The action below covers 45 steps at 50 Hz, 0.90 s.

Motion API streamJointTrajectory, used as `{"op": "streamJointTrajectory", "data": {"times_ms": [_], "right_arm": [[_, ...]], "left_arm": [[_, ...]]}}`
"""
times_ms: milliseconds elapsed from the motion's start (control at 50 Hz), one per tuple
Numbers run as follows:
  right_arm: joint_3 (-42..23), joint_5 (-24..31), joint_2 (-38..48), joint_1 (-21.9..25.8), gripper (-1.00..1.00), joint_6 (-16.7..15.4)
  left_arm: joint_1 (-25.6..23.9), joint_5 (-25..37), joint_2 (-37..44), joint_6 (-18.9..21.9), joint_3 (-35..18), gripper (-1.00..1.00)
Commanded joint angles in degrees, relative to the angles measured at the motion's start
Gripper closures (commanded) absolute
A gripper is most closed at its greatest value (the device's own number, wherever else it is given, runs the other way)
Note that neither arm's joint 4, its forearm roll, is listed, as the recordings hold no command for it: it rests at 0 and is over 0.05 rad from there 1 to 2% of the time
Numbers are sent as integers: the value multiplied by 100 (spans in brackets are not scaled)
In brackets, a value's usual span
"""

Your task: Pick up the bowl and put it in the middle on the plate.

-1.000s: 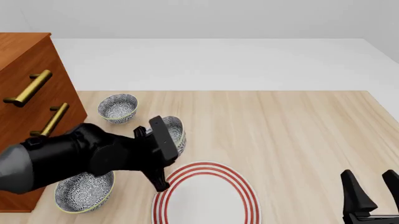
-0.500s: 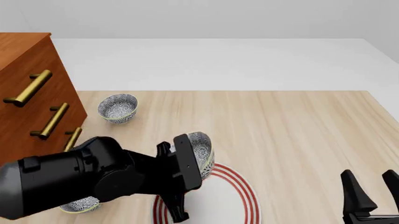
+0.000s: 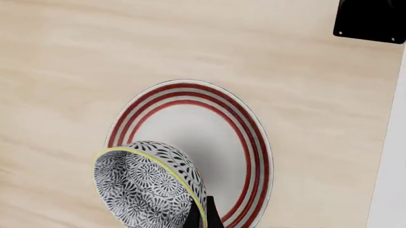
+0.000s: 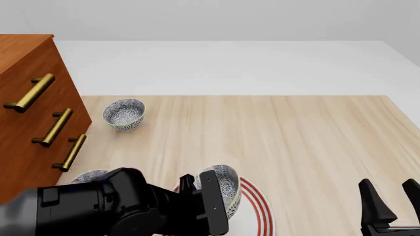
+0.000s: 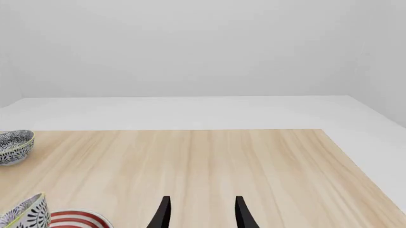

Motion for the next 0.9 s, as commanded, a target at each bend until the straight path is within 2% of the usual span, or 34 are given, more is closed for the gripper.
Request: {"op": "streamJointTrajectory", "data": {"times_ms": [20, 440, 900], "right_arm": [[0, -1, 2, -1, -100, 1], [0, 0, -1, -1, -100, 2], [0, 0, -1, 1, -100, -1]], "left_arm": [[-105, -61, 139, -48, 96, 100], [1, -364, 476, 270, 419, 100], [-7, -377, 582, 179, 383, 100]]}}
